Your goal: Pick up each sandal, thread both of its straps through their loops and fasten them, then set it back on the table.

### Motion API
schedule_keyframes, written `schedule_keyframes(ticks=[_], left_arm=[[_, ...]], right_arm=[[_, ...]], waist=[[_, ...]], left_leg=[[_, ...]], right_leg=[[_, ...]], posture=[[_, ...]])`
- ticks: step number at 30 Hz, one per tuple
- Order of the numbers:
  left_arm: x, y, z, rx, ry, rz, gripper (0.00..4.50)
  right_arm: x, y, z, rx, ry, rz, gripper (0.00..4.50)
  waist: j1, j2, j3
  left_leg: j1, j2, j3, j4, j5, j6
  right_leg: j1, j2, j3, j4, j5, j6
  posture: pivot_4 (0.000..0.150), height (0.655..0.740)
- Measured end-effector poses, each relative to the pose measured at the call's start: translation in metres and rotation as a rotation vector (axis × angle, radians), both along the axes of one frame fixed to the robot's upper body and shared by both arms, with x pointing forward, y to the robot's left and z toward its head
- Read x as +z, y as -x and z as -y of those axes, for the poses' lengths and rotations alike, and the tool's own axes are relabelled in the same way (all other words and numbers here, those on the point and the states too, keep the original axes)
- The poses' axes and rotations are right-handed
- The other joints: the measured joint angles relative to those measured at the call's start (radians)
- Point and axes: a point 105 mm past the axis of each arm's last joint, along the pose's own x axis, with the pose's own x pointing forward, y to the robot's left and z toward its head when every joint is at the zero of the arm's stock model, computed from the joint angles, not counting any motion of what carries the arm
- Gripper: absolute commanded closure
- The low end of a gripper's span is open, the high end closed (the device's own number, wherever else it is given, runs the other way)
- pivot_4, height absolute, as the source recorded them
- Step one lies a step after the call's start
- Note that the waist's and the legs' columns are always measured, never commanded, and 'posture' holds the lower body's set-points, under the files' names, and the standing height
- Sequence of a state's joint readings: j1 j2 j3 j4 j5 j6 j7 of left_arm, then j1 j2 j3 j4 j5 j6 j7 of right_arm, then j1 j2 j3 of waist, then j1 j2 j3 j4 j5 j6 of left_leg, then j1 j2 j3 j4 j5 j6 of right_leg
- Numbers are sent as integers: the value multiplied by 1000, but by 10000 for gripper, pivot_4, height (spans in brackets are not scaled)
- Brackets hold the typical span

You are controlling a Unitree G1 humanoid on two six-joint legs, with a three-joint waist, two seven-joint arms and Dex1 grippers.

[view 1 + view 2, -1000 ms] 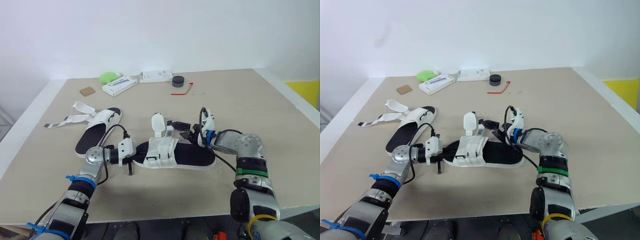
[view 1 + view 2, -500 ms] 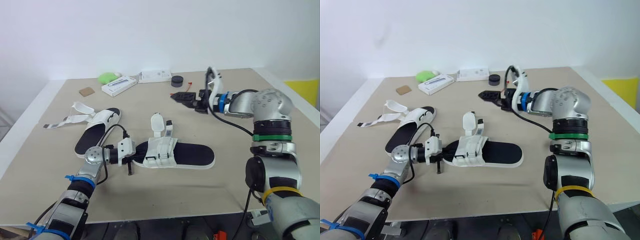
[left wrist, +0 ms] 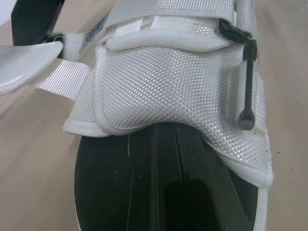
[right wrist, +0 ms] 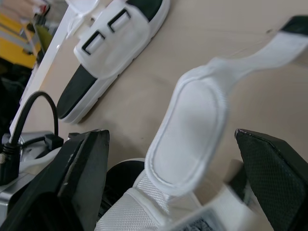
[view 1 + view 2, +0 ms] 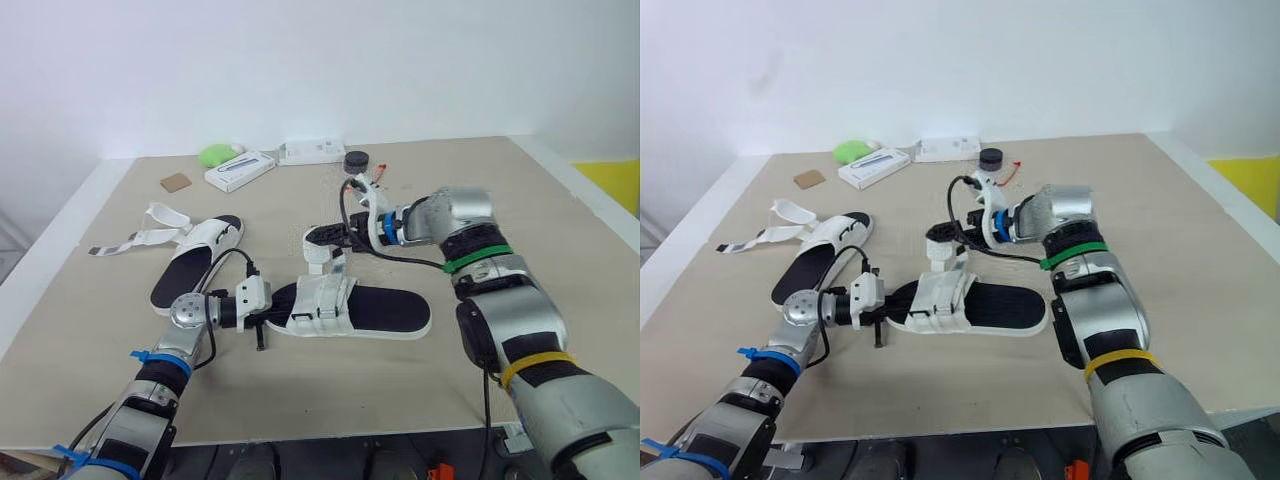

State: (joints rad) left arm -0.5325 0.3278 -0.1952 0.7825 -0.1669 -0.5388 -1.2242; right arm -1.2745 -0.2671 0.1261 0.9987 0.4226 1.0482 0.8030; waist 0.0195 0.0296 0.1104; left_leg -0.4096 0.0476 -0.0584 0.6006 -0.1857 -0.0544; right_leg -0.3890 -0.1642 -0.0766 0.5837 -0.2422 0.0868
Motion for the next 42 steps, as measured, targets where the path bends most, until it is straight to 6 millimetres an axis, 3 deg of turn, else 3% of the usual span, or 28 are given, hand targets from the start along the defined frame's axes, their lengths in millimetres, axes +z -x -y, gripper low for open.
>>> schedule_keyframes(ticks=[9,14,25,33,37,42], left_arm=[[1,4,0,-7,3,13,45000],[1,4,1,-10,4,18,45000],[8,5,-4,-34,-15,28,45000],[15,16,-4,-131,-54,59,45000],[17,21,-6,-157,-61,53,45000],[18,21,-8,-157,-63,37,45000]], right_arm=[[-6,-4,-23,18,-59,23,235],[8,-7,-36,15,-155,64,235],[35,-9,-38,32,-275,90,235],[54,12,-38,212,-318,164,235],[52,35,-35,299,-328,220,235],[55,45,-32,302,-328,247,235]], waist=[[0,-5,0],[0,-8,1],[-10,-16,7],[-9,-23,13],[-7,-21,12],[-10,-19,14]], left_leg=[[1,-1,0,0,0,0],[1,-2,-1,-1,0,0],[1,-2,-3,-1,0,0],[1,-3,-3,-1,0,-6],[2,-1,-11,-9,-2,-9],[2,-1,-12,-10,-2,-9]], right_leg=[[0,3,7,14,0,0],[0,7,14,14,0,0],[0,9,18,14,0,0],[0,23,39,27,10,7],[0,30,39,28,3,3],[-1,32,39,28,2,2]], posture=[[1500,7400],[1500,7400],[1500,7400],[1500,7400],[1500,7400],[1500,7400]])
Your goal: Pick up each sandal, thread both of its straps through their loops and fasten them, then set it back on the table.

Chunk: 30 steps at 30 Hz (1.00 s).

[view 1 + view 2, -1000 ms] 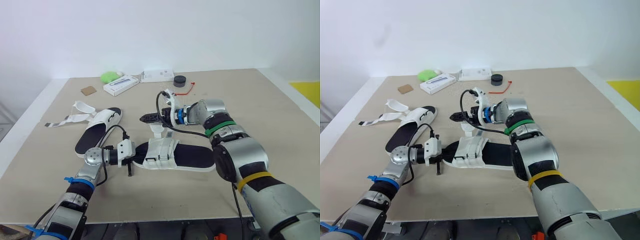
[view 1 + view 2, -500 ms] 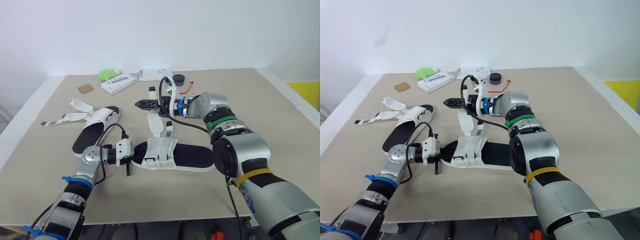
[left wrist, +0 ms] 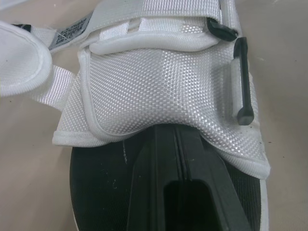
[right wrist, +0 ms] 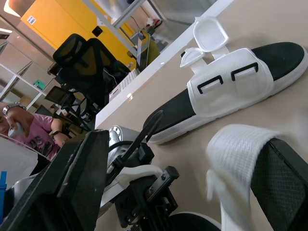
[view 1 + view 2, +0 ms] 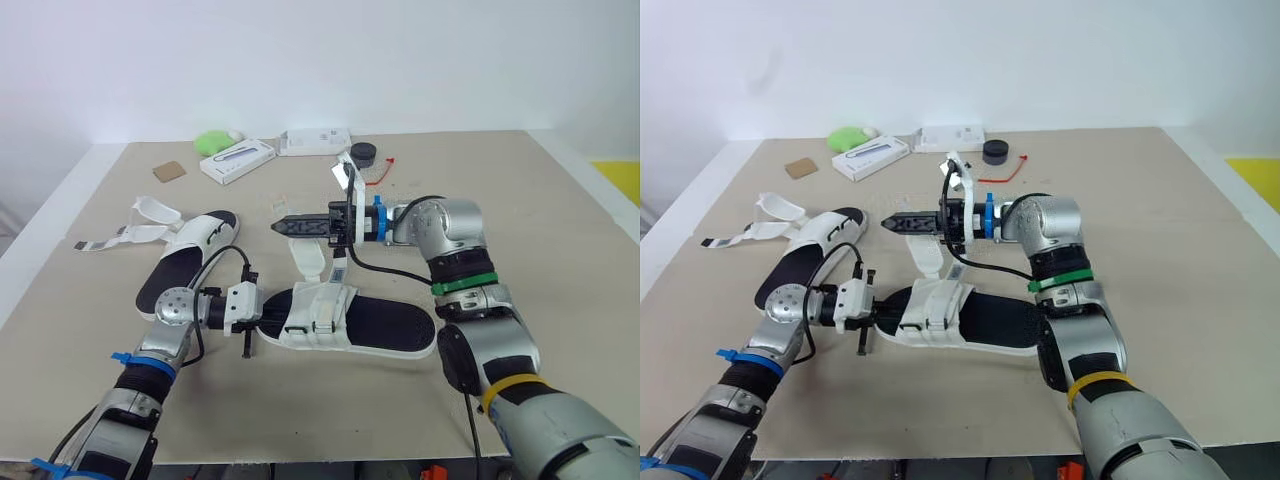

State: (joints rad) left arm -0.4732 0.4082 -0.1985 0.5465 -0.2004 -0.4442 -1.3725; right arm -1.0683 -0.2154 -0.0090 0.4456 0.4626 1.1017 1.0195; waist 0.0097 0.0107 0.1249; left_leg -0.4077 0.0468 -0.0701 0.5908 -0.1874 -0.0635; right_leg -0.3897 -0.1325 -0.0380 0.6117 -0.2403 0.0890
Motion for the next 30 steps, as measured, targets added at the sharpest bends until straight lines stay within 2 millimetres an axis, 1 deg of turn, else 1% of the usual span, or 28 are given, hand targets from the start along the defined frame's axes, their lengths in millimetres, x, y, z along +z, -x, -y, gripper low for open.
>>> schedule_keyframes(ticks=[6,9,10,13,14,16,17,18,19,20,21,22,24,27,30], left_arm=[[0,1,0,-4,-2,-4,45000],[0,1,0,-4,-2,-4,45000],[0,1,0,-4,-2,-4,45000],[0,1,0,-5,-2,-4,45000],[0,1,1,-6,-1,-4,45000],[0,1,-1,-5,-5,-7,45000],[0,1,0,-5,-5,-7,45000],[0,1,0,-5,-3,-8,45000],[0,1,1,-7,-1,-8,45000],[0,1,1,-10,-3,-8,45000],[0,1,0,-10,-4,-8,45000],[-1,1,0,-6,-4,-13,45000],[-2,0,0,-4,-4,-16,45000],[-2,-1,0,-3,-3,-19,45000],[-2,-1,0,-5,-2,-19,45000]], right_arm=[[6,18,0,25,-23,48,235],[7,22,-1,29,-28,54,235],[11,31,0,60,-64,62,235],[16,39,2,88,-98,73,235],[21,55,12,138,-120,107,235],[22,69,20,190,-134,130,235],[22,71,20,195,-132,134,235],[20,78,22,219,-121,147,235],[10,88,26,250,-65,166,235],[-5,96,30,271,-4,149,235],[-9,98,31,274,8,137,235],[-21,100,31,281,48,125,235],[-24,100,29,280,61,125,235],[-22,96,32,255,68,135,235],[-19,95,40,228,86,107,235]], waist=[[0,-1,1],[0,-1,1],[0,-2,1],[0,-2,1],[1,-3,1],[-1,-3,1],[-1,-3,1],[0,-3,1],[2,-3,0],[1,-5,0],[-1,-5,0],[-1,-5,1],[-1,-4,1],[1,-4,1],[1,-5,1]], left_leg=[[0,0,0,0,-1,-2],[0,0,0,0,-1,-2],[0,0,0,0,-1,-2],[0,0,0,0,-1,-2],[0,0,-1,0,-2,-2],[1,0,-1,0,-2,-3],[1,1,-1,0,-2,-3],[1,1,-1,-1,-2,-3],[1,1,-2,-1,-2,-4],[2,1,-2,-1,-4,-6],[2,1,-2,-1,-4,-6],[2,0,-1,0,-4,-7],[3,0,-1,0,-4,-6],[3,1,-2,0,-4,-6],[3,0,-2,0,-4,-7]], right_leg=[[0,0,0,0,-2,-1],[0,0,0,0,-2,-1],[0,0,0,0,-2,-1],[1,0,0,0,-2,-1],[1,0,0,-1,-3,-1],[1,1,0,-1,-3,-1],[1,1,0,-1,-4,-1],[1,1,0,-1,-4,-2],[2,1,-1,-1,-5,-1],[2,1,0,-1,-6,-2],[2,1,0,-1,-6,-1],[2,1,0,-1,-6,-1],[2,1,0,-1,-6,-1],[2,1,0,-1,-6,-1],[3,1,0,-1,-6,-1]], posture=[[1500,7400],[1500,7400],[1500,7400],[1500,7400],[1500,7400],[1500,7400],[1500,7400],[1500,7400],[1500,7400],[1500,7400],[1500,7400],[1500,7400],[1500,7400],[1500,7400],[1500,7400]])
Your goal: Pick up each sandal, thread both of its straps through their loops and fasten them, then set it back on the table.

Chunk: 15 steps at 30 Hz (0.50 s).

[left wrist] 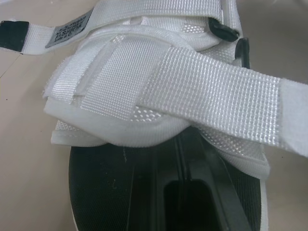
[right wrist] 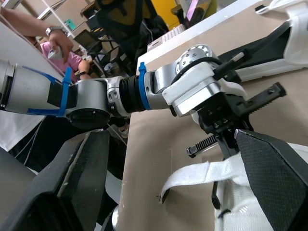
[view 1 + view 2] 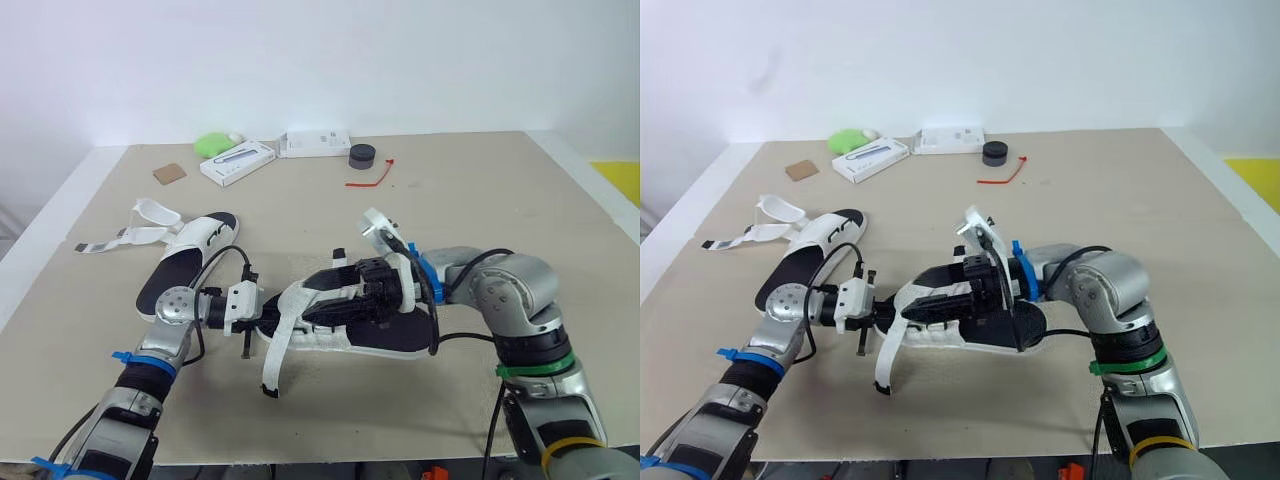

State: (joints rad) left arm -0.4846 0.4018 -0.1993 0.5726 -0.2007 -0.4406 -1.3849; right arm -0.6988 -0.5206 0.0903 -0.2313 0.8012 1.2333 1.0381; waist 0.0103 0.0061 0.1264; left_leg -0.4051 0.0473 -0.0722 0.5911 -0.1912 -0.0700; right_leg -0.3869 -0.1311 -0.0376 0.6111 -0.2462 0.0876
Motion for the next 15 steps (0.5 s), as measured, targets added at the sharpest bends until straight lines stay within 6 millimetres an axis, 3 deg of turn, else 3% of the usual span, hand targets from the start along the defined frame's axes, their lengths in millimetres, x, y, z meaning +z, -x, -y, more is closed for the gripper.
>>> schedule_keyframes(ticks=[5,8,15], left_arm=[[0,0,0,-3,0,7,45000],[-1,0,1,-8,0,10,45000],[-5,-1,-2,7,-4,-6,45000]], right_arm=[[1,5,13,-53,39,-174,235],[-31,18,21,-101,143,-328,235],[-40,14,17,-223,171,-358,235]], waist=[[1,0,0],[2,-2,-1],[-2,0,-5]], left_leg=[[0,0,0,0,0,0],[0,0,-1,0,0,0],[10,1,0,0,-3,-4]], right_leg=[[0,0,0,0,0,0],[1,0,0,0,0,-1],[7,0,-1,-1,-1,-2]], posture=[[1500,7400],[1500,7400],[1500,7400]])
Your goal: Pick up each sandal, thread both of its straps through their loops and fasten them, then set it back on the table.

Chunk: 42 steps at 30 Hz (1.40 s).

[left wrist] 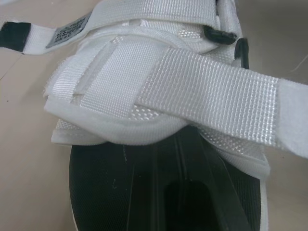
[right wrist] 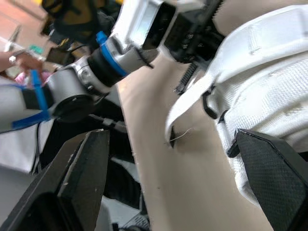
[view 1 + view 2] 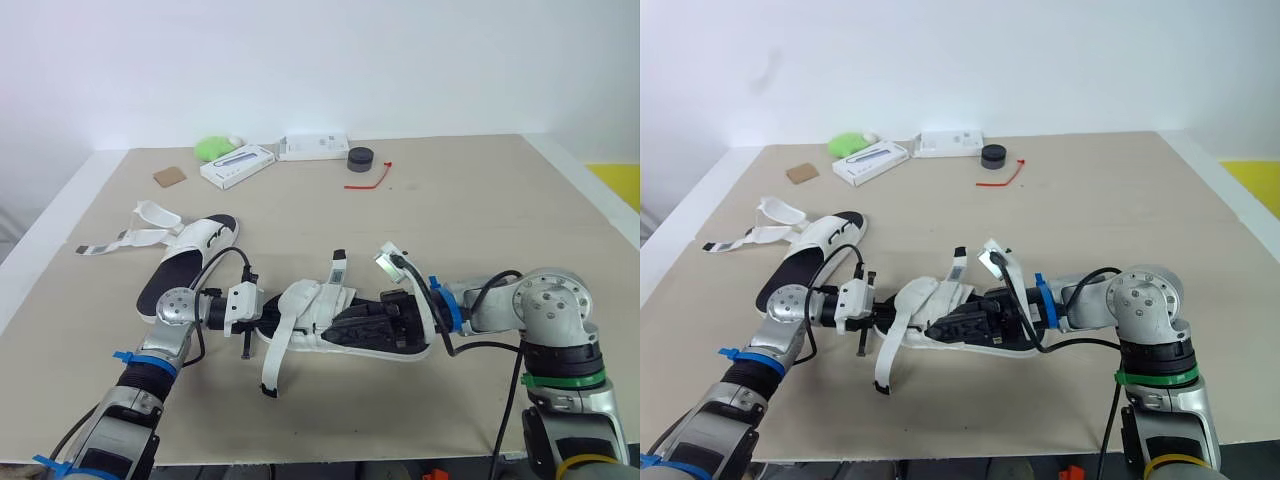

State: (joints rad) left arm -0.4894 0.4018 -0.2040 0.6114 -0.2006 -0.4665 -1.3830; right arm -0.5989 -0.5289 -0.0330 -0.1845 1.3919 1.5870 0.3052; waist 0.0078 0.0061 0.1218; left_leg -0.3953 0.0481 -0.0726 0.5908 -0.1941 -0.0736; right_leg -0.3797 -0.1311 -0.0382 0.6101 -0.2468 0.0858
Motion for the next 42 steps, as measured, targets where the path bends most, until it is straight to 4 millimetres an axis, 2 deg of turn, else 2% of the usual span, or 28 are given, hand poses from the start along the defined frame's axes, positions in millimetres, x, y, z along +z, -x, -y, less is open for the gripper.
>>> schedule_keyframes(ticks=[4,8,10,16,23,29,33,42], left_arm=[[0,0,1,-4,2,5,45000],[1,1,4,-22,5,11,45000],[1,0,4,-24,4,9,45000],[2,-2,6,-23,9,4,45000],[2,-3,9,-16,17,-1,45000],[3,-3,11,-10,18,-35,45000],[4,-2,12,-10,17,-45,45000],[7,-4,12,7,17,-58,45000]], right_arm=[[4,-1,-5,6,16,-18,235],[31,14,-2,93,-51,-54,235],[36,23,-6,141,-63,-63,235],[20,27,-16,168,-30,-133,235],[11,27,-17,157,6,-156,235],[-15,17,-20,58,132,-176,235],[-18,15,-28,50,149,-180,235],[-13,1,-32,26,161,-175,235]], waist=[[0,0,0],[3,1,2],[3,0,2],[3,0,2],[4,0,2],[5,0,3],[5,0,3],[4,-1,9]], left_leg=[[1,0,0,0,-1,-1],[-2,0,0,0,1,1],[-2,0,0,0,0,1],[-5,0,0,2,-1,0],[-7,-1,0,2,0,0],[-11,-1,0,4,0,1],[-12,-1,0,4,1,3],[-12,-1,0,4,2,4]], right_leg=[[1,0,0,0,0,0],[3,0,0,-2,-1,0],[3,0,0,-2,-2,1],[3,0,0,-5,-2,1],[3,0,0,-7,-2,1],[3,0,0,-10,-2,1],[3,0,0,-10,-2,2],[1,0,0,-10,-2,1]], posture=[[1500,7400],[1500,7400],[1500,7400],[1500,7400],[1500,7400],[1500,7400],[1500,7400],[1500,7400]])
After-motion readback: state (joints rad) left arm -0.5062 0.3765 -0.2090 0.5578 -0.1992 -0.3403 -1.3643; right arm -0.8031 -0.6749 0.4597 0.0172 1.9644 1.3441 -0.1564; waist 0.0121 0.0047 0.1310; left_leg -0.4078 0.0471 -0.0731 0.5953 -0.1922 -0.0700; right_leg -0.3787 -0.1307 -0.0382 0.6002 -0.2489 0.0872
